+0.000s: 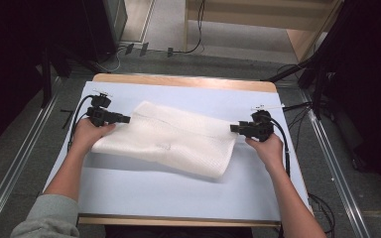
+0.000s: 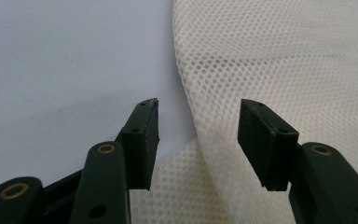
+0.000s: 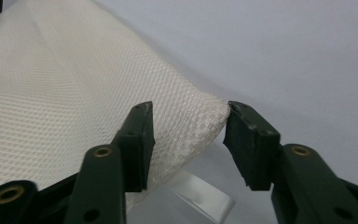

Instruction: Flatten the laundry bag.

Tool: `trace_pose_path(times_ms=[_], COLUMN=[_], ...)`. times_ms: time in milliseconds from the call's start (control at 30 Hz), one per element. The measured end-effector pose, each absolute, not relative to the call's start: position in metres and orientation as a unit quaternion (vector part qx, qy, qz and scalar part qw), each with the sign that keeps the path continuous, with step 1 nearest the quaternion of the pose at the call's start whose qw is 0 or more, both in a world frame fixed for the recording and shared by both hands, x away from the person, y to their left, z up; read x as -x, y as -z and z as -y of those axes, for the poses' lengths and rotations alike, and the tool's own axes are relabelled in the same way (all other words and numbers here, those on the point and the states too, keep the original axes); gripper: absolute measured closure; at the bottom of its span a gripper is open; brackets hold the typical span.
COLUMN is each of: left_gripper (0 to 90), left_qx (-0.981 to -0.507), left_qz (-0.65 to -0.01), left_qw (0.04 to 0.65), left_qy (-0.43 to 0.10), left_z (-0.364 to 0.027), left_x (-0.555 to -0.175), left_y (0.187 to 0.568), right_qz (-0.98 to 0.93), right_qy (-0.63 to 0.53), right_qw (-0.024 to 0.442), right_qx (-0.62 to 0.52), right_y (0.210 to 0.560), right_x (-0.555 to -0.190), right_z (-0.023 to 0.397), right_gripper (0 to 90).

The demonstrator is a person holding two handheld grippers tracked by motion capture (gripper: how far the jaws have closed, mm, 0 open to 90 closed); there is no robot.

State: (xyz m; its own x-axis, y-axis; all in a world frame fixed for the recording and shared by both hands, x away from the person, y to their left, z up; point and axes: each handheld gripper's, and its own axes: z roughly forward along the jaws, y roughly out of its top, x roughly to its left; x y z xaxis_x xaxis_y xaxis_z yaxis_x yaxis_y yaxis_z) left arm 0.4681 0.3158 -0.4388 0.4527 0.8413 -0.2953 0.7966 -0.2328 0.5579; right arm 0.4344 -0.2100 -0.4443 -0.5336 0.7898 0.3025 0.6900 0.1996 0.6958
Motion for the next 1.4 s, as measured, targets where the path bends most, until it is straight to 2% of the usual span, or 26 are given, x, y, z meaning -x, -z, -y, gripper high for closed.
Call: trace_pose_path(times_ms=[100, 167, 367, 400, 533, 667, 733, 800, 933, 1133, 1400], left_gripper=[49.5, 53.1, 74.8, 82.2, 87.1, 87.6, 87.6, 87.6, 87.7, 87.7, 87.7], left_qx=[-0.79, -0.793, -0.804, -0.806, -0.804, -0.803, -0.802, -0.805, -0.811, -0.831, -0.863], left_qz=[-0.518, -0.515, -0.502, -0.497, -0.485, -0.457, -0.444, -0.432, -0.404, -0.364, -0.323], left_qw=[0.327, 0.324, 0.318, 0.32, 0.341, 0.378, 0.395, 0.403, 0.418, 0.417, 0.385], left_qy=[-0.029, -0.032, -0.02, -0.018, -0.034, -0.049, -0.051, -0.06, -0.067, -0.055, -0.044], left_z=[-0.309, -0.307, -0.3, -0.3, -0.301, -0.301, -0.299, -0.295, -0.282, -0.257, -0.215], left_x=[-0.473, -0.473, -0.471, -0.471, -0.464, -0.447, -0.437, -0.425, -0.397, -0.367, -0.339], left_y=[0.445, 0.445, 0.446, 0.444, 0.43, 0.403, 0.393, 0.384, 0.372, 0.372, 0.395], right_qz=[-0.771, -0.769, -0.777, -0.779, -0.781, -0.782, -0.783, -0.784, -0.78, -0.778, -0.8], right_qy=[-0.416, -0.42, -0.418, -0.416, -0.417, -0.422, -0.42, -0.413, -0.413, -0.437, -0.43], right_qw=[0.047, 0.04, 0.038, 0.036, 0.042, 0.056, 0.051, 0.056, 0.081, 0.085, 0.082], right_qx=[-0.48, -0.481, -0.469, -0.468, -0.462, -0.455, -0.456, -0.46, -0.462, -0.444, -0.411], right_y=[0.448, 0.449, 0.448, 0.448, 0.445, 0.439, 0.438, 0.437, 0.427, 0.41, 0.404], right_x=[-0.435, -0.435, -0.433, -0.432, -0.431, -0.428, -0.426, -0.424, -0.417, -0.4, -0.382], right_z=[0.209, 0.209, 0.203, 0.202, 0.201, 0.206, 0.208, 0.208, 0.207, 0.201, 0.17], right_gripper=[62.6, 66.1, 82.2, 83.1, 84.6, 84.2, 81.1, 71.7, 58.7, 57.6, 58.0])
